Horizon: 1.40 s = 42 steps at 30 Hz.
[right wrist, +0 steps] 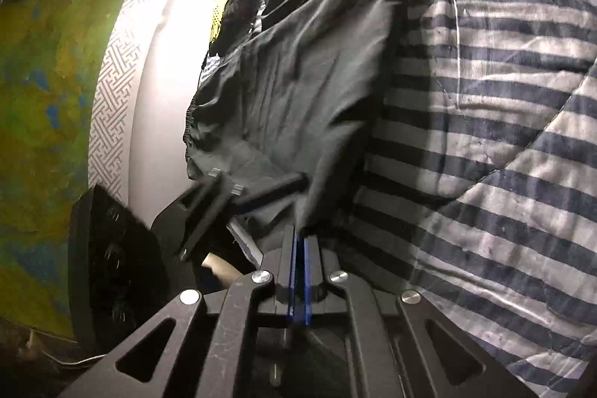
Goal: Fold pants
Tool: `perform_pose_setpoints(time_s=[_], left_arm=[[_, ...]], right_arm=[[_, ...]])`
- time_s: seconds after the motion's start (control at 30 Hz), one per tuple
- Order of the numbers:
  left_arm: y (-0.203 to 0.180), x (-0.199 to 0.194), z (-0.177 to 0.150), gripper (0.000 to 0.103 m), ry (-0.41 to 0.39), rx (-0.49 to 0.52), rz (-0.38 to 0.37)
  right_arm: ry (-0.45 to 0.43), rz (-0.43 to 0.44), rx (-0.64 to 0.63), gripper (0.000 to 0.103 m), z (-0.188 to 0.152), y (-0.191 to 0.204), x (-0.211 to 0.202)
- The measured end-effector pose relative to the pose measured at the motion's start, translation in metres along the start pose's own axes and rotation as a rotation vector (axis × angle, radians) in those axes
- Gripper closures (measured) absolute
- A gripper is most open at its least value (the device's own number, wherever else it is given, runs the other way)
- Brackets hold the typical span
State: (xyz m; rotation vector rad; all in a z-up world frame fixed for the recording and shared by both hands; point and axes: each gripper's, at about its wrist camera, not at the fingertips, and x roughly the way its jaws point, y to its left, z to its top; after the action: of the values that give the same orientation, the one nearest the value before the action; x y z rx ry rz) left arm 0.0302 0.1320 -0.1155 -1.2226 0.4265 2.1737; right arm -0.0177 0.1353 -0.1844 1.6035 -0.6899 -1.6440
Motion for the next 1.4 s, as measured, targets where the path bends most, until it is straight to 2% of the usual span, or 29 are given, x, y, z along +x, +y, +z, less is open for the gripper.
perform_pose_setpoints(time_s=[0.07,0.1,0.17,0.27,0.37,0.57,0.63,0.67,0.73,0.83,1.07,1.2,1.4], left_arm=[[0.011,-0.003,0.001,0.079,-0.004,-0.045,-0.048],[0.015,-0.006,0.001,0.083,-0.009,-0.057,-0.056],[0.018,-0.012,0.001,0.086,-0.017,-0.057,-0.057],[0.023,-0.023,0.000,0.089,-0.031,-0.070,-0.071],[0.030,-0.032,0.000,0.090,-0.051,-0.098,-0.084],[0.034,-0.046,-0.003,0.091,-0.083,-0.147,-0.115],[0.035,-0.050,-0.006,0.092,-0.094,-0.165,-0.122],[0.037,-0.054,-0.007,0.092,-0.104,-0.177,-0.125],[0.042,-0.063,-0.011,0.093,-0.128,-0.201,-0.131],[0.053,-0.080,-0.018,0.093,-0.163,-0.250,-0.138],[0.085,-0.135,-0.051,0.094,-0.244,-0.353,-0.099],[0.114,-0.172,-0.087,0.094,-0.284,-0.433,-0.036],[0.177,-0.207,-0.158,0.094,-0.312,-0.613,0.074]], right_arm=[[0.003,-0.001,-0.023,0.096,0.001,0.003,-0.004],[-0.004,-0.004,-0.027,0.095,0.004,0.004,-0.008],[-0.049,-0.027,-0.014,0.093,0.016,0.002,-0.019],[-0.154,-0.078,0.028,0.075,0.046,-0.010,-0.036],[-0.197,-0.125,0.078,0.073,0.083,-0.025,-0.034],[-0.255,-0.132,0.176,0.073,0.133,-0.045,-0.011],[-0.283,-0.108,0.217,0.083,0.140,-0.049,-0.005],[-0.293,-0.088,0.242,0.097,0.144,-0.049,-0.003],[-0.310,-0.080,0.234,0.098,0.144,-0.040,-0.008],[-0.346,-0.128,0.139,0.098,0.150,0.000,-0.011],[-0.388,-0.144,-0.025,0.099,0.161,0.101,-0.008],[-0.365,-0.147,-0.100,0.099,0.174,0.153,0.020],[-0.274,-0.148,-0.186,0.099,0.196,0.226,0.103]])
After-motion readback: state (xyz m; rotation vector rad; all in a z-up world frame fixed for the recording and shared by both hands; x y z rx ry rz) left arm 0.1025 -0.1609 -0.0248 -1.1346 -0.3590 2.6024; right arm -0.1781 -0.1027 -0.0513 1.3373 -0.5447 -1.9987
